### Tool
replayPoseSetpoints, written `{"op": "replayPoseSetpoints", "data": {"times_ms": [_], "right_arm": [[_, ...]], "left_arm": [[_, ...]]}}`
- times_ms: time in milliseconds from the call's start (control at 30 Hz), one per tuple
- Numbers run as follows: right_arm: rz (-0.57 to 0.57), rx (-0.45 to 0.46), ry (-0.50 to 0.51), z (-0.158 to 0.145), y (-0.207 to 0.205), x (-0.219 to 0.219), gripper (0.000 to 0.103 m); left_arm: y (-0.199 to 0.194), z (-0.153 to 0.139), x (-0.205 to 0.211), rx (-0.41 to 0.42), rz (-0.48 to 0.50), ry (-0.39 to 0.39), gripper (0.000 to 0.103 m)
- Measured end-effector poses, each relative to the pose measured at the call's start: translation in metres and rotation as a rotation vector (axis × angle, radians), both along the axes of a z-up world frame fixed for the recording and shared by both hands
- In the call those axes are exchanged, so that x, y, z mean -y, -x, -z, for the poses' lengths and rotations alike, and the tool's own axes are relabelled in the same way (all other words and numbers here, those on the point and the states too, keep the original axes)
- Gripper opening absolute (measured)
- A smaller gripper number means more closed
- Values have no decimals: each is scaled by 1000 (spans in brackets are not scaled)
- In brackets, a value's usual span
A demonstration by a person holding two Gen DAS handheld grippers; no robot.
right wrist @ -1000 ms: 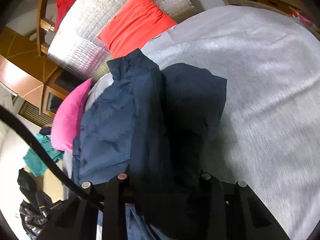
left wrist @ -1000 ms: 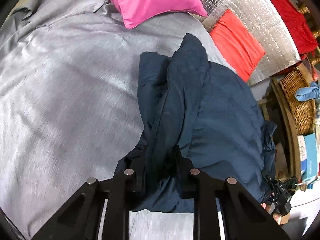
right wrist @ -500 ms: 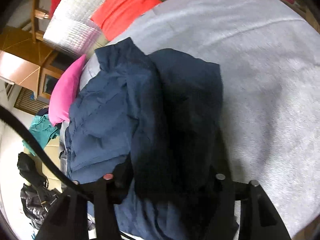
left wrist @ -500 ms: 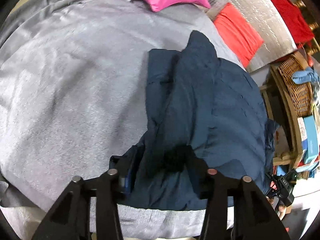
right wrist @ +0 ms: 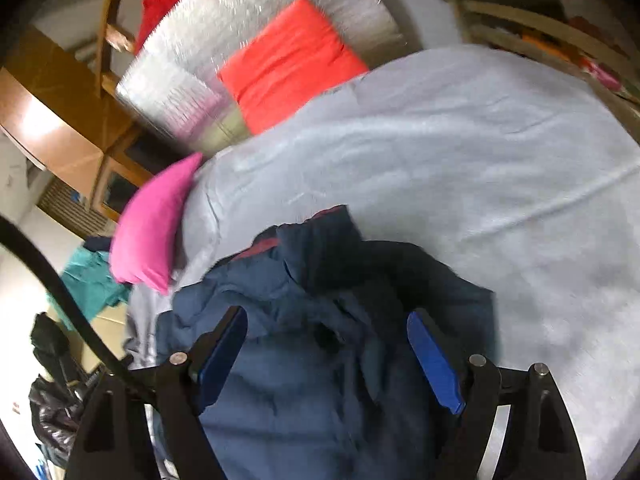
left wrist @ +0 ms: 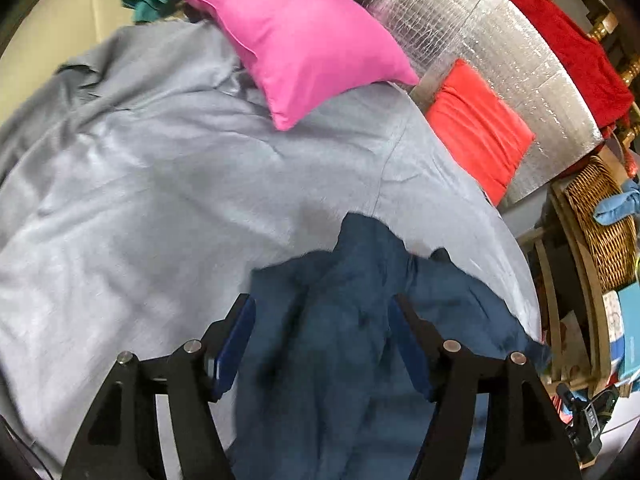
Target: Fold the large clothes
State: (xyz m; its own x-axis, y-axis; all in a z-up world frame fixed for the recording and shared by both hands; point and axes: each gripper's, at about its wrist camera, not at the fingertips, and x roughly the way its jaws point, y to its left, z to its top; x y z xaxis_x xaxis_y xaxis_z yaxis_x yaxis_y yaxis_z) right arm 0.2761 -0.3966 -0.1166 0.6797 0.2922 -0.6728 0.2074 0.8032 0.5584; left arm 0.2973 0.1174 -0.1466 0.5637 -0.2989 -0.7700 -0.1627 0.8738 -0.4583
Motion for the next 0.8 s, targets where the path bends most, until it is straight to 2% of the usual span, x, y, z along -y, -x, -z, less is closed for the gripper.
{"op": "replayPoseSetpoints", "data": {"times_ms": [133,200,233,267,300,333,367,533,633,700,800], "right_arm": [[0,-35,62,17,-34,-7,85],[-26,-78,88,29,-51,-17,70],[-27,-94,120,34,-54,-21,50],[-28,-101,145,36,-56,-19,34],[-24,-97,160,35,-57,-18,30],[-16,-80,157,31,-53,-13,24],[-8,-60,150,28,-53,-11,21],[41,61,109,11,-60,-6,18],[59,72,87,13,-70,-3,18],[82,47,78,26,-79,1,19],[104,-53,68,56,-95,6,44]], "left_arm": [[-30,20,12,-52,20,31,68],[-41,26,13,-41,37,41,68],[-46,27,15,-35,44,38,67],[-48,27,16,-28,50,34,52],[-51,27,18,-19,63,25,39],[-55,27,22,-15,82,14,20],[-59,27,25,-13,86,7,19],[-56,2,36,110,86,-59,5],[-50,-13,32,201,21,-146,5],[-56,-5,25,173,-19,-178,5],[-70,29,19,22,-32,-191,5]]}}
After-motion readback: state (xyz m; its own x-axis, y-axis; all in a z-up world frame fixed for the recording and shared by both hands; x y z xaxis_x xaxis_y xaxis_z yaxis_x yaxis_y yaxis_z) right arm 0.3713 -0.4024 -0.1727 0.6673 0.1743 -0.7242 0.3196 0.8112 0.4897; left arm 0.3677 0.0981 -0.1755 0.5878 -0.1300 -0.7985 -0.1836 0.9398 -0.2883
